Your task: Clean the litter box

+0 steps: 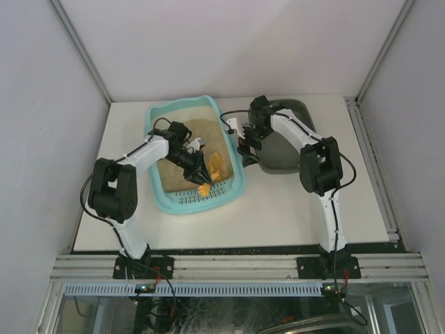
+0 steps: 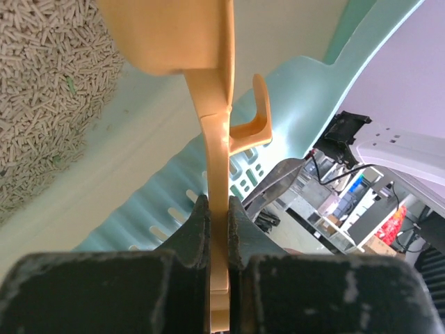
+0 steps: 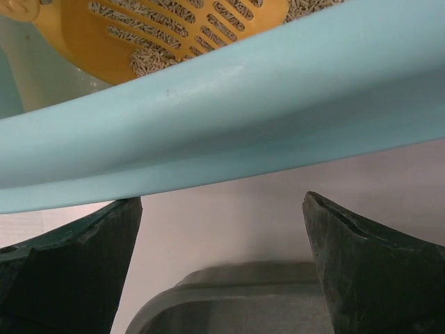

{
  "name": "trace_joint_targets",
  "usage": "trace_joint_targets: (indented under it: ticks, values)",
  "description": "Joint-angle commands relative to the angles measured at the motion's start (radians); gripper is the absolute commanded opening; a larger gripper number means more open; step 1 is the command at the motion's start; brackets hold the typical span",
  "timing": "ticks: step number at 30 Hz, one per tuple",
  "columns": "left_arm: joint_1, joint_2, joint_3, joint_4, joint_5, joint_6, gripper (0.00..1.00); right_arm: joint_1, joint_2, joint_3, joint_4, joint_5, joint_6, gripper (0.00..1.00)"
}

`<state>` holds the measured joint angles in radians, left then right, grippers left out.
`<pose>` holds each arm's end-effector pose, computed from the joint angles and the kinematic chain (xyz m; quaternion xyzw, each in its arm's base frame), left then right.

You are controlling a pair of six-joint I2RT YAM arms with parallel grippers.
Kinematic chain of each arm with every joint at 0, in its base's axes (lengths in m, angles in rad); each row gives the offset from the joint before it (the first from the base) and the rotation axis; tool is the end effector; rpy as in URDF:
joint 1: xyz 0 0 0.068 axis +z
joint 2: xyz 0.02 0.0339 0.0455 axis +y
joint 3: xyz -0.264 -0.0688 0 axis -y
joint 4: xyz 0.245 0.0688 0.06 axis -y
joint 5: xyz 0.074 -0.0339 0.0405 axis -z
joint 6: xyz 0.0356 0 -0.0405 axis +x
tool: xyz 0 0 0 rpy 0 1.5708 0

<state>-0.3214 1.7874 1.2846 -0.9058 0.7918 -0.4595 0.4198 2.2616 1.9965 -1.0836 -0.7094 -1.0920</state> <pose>0.3111 -0.1303 0.2081 0.0323 -0.9196 0.3839 0.0772 0.4130 0.2097 0.2122 -0.6673 0.6518 0.2916 0.2119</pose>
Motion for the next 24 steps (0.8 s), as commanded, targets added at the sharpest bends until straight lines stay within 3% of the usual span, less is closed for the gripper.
trace_joint_targets:
  ticks: [1,13,24]
  values:
    - [-0.033,0.081,0.07,0.047,0.041,-0.002,0.0,0.005,0.009,0.042,-0.008,-0.069,0.005,0.99]
    - [-0.032,0.186,0.112,0.191,0.03,-0.124,0.0,0.024,0.043,0.078,0.035,-0.113,0.064,0.99]
    - [0.11,0.018,-0.128,0.675,0.111,-0.374,0.0,0.018,0.061,0.074,0.063,-0.124,0.077,0.99]
